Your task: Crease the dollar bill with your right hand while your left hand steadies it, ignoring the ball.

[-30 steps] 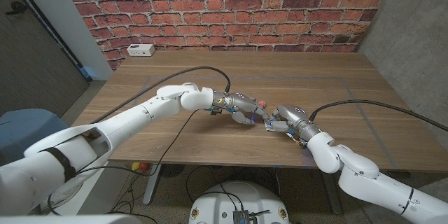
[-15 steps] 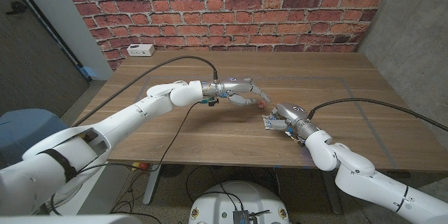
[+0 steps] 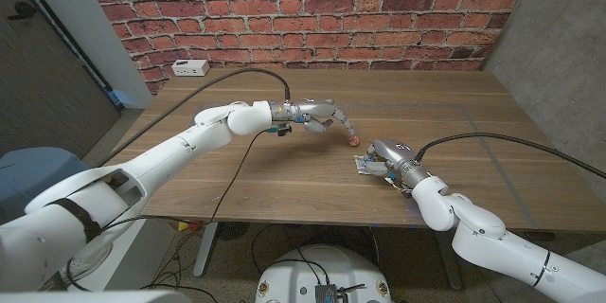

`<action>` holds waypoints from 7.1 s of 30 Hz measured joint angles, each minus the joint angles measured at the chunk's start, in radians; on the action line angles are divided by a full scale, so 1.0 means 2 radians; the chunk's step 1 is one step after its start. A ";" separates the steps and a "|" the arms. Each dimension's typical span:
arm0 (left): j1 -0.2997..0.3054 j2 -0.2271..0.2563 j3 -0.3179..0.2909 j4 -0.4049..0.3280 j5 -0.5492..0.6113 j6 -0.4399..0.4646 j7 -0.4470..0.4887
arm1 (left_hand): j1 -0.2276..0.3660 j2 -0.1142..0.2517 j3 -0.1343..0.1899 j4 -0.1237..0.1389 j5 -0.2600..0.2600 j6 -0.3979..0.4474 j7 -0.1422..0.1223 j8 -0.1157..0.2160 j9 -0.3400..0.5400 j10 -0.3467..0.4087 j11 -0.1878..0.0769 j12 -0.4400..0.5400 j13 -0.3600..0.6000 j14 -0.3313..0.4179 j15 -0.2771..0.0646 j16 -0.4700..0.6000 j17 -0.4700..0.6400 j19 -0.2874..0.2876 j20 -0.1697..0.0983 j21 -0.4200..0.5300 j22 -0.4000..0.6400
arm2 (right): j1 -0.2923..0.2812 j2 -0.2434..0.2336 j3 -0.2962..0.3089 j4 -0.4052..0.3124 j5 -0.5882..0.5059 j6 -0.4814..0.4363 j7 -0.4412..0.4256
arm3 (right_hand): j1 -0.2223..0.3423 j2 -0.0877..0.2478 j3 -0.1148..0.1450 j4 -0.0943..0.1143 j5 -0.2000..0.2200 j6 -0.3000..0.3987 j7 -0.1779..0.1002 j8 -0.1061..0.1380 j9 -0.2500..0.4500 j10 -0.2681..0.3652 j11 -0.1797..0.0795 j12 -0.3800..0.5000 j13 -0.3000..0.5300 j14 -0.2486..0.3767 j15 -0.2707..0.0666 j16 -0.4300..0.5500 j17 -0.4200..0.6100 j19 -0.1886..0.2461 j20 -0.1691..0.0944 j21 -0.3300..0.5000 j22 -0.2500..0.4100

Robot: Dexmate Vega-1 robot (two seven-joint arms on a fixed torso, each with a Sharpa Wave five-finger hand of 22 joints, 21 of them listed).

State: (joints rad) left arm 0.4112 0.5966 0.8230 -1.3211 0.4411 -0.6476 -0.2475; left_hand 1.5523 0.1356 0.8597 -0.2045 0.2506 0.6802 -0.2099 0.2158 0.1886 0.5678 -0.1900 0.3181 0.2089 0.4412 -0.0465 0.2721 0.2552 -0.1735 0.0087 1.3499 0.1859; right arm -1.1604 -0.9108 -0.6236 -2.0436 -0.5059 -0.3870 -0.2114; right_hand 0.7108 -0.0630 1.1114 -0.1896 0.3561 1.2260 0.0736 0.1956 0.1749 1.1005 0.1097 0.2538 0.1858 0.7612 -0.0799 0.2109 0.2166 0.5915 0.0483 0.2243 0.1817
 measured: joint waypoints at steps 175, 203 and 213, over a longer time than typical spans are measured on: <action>0.122 0.023 -0.051 -0.039 0.128 0.025 0.476 | -0.392 -0.022 -0.174 0.100 -0.017 -0.311 -0.004 -0.012 -0.004 -0.267 0.055 -0.049 -0.002 -0.184 0.005 -0.031 0.000 0.000 0.043 -0.104 -0.010 | -0.074 0.023 0.093 0.028 0.110 0.149 -0.156 | -0.154 0.038 -0.243 0.054 -0.085 -0.325 -0.046 -0.013 0.002 -0.276 -0.004 -0.037 0.007 -0.153 0.052 -0.007 0.074 -0.055 0.020 -0.004 0.004; 0.165 -0.011 -0.131 0.033 -0.196 -0.067 0.261 | -0.488 -0.012 -0.206 0.129 -0.037 -0.301 -0.002 -0.019 -0.006 -0.279 0.058 -0.056 -0.009 -0.214 0.008 -0.039 -0.018 0.000 0.016 -0.136 -0.009 | -0.070 0.111 0.145 0.123 0.172 0.341 -0.216 | -0.192 0.049 -0.252 0.058 -0.076 -0.376 -0.052 -0.011 0.002 -0.363 -0.021 -0.040 0.005 -0.214 0.049 -0.015 0.053 -0.079 0.002 -0.008 0.002; 0.172 -0.016 -0.147 0.045 -0.272 -0.072 0.187 | -0.508 -0.008 -0.212 0.135 -0.039 -0.318 0.005 -0.021 -0.006 -0.289 0.058 -0.059 -0.012 -0.229 0.005 -0.041 -0.025 0.001 0.012 -0.149 -0.009 | -0.067 0.132 0.165 0.139 0.202 0.384 -0.208 | -0.205 0.045 -0.258 0.060 -0.076 -0.386 -0.049 -0.011 0.002 -0.367 -0.021 -0.037 0.002 -0.217 0.052 -0.013 0.045 -0.086 0.009 -0.010 0.000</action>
State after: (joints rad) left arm 0.7548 0.5639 0.5281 -1.2312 -0.1029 -0.7921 0.1261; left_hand 0.5361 0.1189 0.4356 0.0655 0.1736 0.0433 -0.1990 0.1732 0.1757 -0.0095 -0.0737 0.1994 0.1858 -0.0165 -0.0358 0.1907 0.2043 -0.1717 0.0320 1.0518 0.1675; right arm -1.2935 -0.6477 -0.2938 -1.7660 -0.1013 0.3803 -0.6273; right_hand 0.3000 0.0264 0.5959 -0.0702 0.2042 0.4550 -0.0252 0.1741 0.1793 0.3662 0.0684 0.1799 0.1905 0.3281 0.0232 0.1857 0.3061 0.4202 0.0656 0.2034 0.1811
